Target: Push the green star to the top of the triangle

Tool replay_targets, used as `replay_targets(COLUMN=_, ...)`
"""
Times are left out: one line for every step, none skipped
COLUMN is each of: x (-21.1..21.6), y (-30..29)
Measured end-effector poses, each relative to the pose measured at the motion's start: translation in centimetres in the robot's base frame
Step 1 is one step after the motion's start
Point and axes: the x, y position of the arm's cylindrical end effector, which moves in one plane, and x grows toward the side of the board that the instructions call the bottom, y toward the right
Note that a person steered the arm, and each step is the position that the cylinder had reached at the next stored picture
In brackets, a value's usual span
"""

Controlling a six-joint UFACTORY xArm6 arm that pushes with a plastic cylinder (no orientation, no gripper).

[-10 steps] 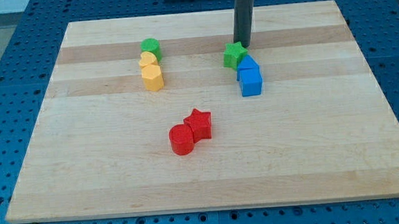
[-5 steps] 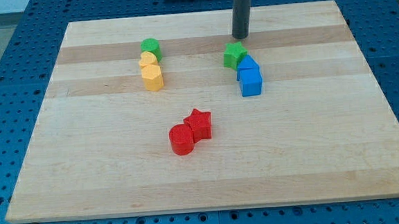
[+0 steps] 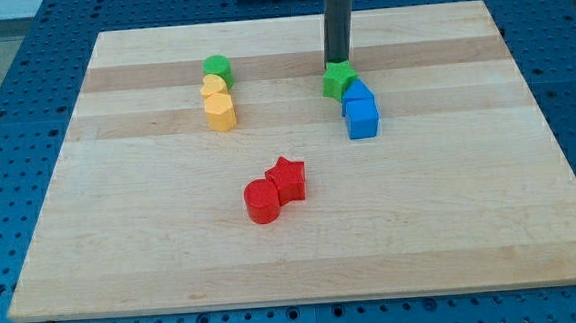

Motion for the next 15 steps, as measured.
replay_targets(x=0.0, y=0.1)
replay_targets(x=0.0, y=0.7)
replay_targets(x=0.0, y=1.3)
replay_targets(x=0.0, y=1.7)
replay_targets(x=0.0, y=1.8)
replay_targets(x=-0.7, y=1.7)
replay_targets(x=-1.9, y=1.5)
replay_targets(x=-2.1, y=-0.7)
replay_targets(x=-2.1, y=-3.8)
replay_targets(x=-1.2, y=-5.6)
replay_targets(x=0.4, y=-5.6)
replay_targets(x=0.5, y=-5.6)
replay_targets(x=0.6, y=-5.3)
replay_targets(x=0.7, y=-5.0)
replay_targets(x=0.9, y=-4.5)
